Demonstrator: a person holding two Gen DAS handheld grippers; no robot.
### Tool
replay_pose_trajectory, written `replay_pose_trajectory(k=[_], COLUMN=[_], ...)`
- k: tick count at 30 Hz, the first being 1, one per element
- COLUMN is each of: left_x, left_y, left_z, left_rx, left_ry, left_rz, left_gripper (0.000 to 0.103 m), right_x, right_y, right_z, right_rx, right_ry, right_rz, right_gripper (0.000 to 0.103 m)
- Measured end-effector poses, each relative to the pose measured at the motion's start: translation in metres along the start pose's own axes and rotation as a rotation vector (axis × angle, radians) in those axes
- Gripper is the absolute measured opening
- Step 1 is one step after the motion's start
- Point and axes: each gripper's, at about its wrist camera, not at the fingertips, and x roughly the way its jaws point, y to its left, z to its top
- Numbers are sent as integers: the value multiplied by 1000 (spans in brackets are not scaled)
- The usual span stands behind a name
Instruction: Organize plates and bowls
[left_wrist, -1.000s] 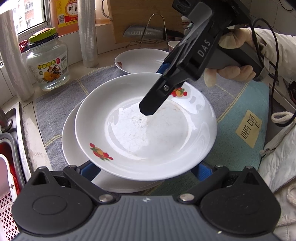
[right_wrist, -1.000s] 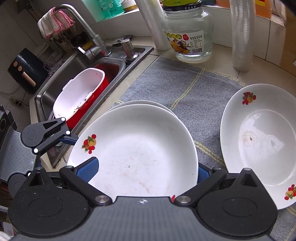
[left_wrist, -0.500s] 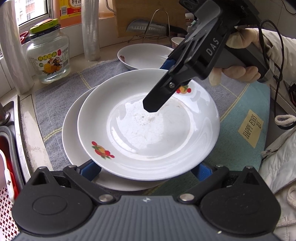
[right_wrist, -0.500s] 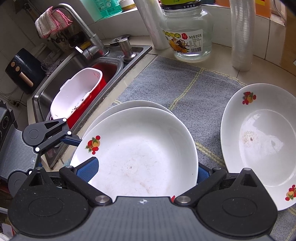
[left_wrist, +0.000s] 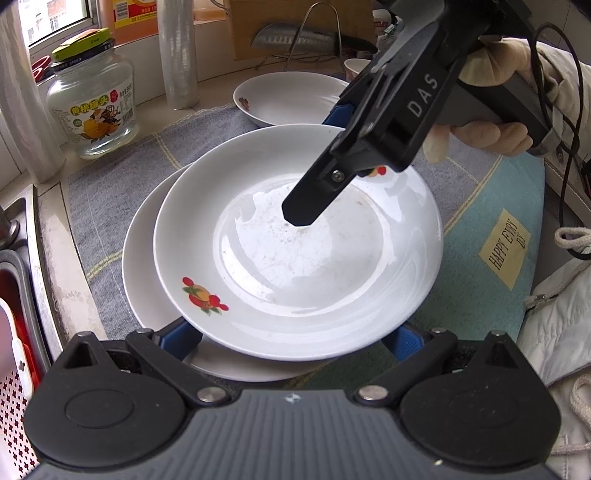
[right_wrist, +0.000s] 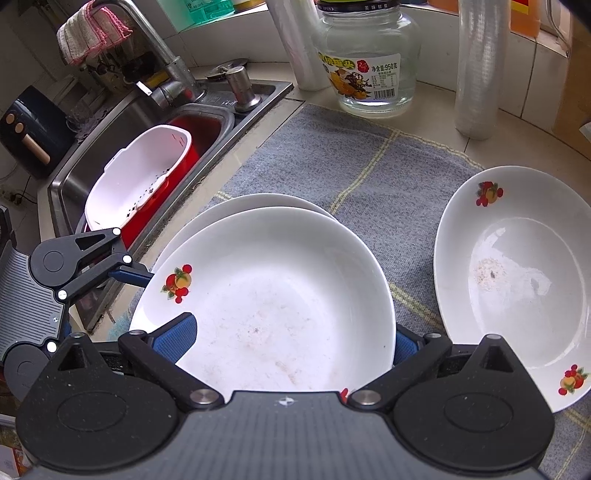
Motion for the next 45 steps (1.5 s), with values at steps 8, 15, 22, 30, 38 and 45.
replay_pose_trajectory(k=[8, 15, 22, 30, 38, 45], left_x=[2, 1, 0, -1, 0, 2], left_y=[1, 4, 9, 10, 11, 11], left_z=[3, 5, 7, 9, 13, 18], left_rx=[17, 21, 17, 22, 25, 27], left_ry=[34, 52, 67, 89, 118, 161], left_rz=[-2, -24, -59, -69, -72, -78], left_gripper=[101, 101, 101, 101, 101, 101], right_x=[-2, -6, -11, -15, -19, -24], right_y=[-2, -3, -3, -4, -6, -8], right_z=[1, -1, -3, -4, -7, -11], right_rx=[18, 24, 32, 41, 53, 64], right_ry=[3, -3, -7, -13, -23, -35], right_rz=[10, 15, 20, 31, 47, 65], right_gripper=[103, 103, 103, 103, 103, 103])
